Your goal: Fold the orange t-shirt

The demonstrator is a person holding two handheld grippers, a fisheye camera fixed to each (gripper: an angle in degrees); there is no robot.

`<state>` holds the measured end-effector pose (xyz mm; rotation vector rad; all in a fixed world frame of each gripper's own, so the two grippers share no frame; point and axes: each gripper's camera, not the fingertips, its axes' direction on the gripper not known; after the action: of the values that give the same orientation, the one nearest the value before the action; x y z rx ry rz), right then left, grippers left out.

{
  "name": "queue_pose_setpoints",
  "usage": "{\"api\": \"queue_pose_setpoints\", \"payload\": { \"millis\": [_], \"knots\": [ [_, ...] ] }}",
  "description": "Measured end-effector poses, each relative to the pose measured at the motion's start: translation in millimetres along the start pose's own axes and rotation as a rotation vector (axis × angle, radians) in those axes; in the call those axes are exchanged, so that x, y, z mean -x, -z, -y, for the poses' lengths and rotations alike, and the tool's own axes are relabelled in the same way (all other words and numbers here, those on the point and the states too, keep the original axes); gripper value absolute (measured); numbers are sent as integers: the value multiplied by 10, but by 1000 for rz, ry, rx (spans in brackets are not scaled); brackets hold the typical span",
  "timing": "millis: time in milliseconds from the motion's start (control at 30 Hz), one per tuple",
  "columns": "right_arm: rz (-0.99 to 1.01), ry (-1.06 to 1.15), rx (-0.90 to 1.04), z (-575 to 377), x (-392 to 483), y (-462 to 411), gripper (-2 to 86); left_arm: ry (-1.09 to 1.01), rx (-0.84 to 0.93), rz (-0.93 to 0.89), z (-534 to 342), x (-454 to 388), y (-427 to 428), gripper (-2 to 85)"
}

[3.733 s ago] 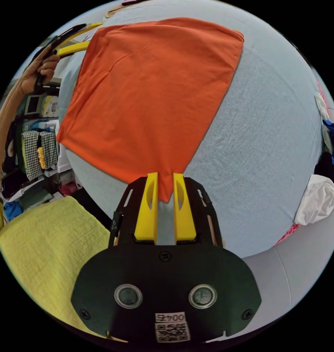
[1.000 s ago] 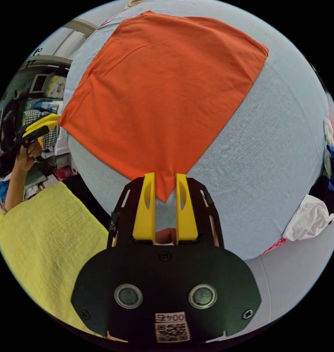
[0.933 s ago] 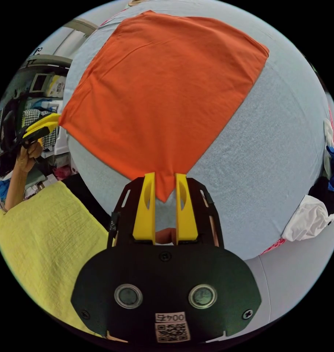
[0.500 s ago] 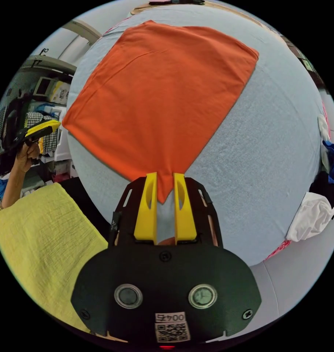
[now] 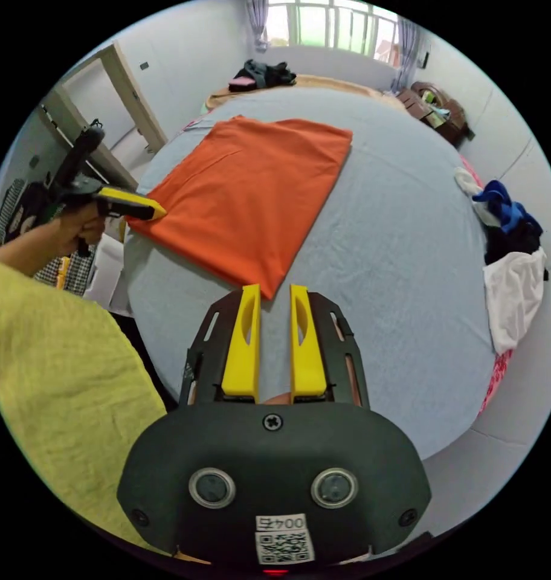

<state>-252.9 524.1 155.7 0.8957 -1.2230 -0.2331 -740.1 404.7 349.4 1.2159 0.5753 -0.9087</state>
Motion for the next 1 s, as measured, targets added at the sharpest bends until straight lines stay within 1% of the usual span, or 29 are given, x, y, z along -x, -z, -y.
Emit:
{"api": "queue_pose_setpoints", "payload": {
  "millis": [67,167,300,367,667,833,1000],
  "knots": [
    [-43,-23,-26,-242,184,105,81,-5,7,13,16,-37,-55,2],
    [-62,-72,-64,-333,336,217,82,-7,26,35,57,-99,-145,1],
    [-47,-89,-84,-317,496,350,81,-9,57,38,123,-127,-270,1],
    [-88,-100,-91,-330,610,419,78,-9,71,36,155,-130,-322,1],
    [-142,-125,-130,-345,983,666,77,-25,95,55,222,-171,-560,1],
    [-206,-93,-113,-267,1235,682,79,-22,98,48,237,-143,-673,1],
    [-253,-147,-123,-259,1329,741,80,-24,105,44,253,-107,-789,1]
  ]
}}
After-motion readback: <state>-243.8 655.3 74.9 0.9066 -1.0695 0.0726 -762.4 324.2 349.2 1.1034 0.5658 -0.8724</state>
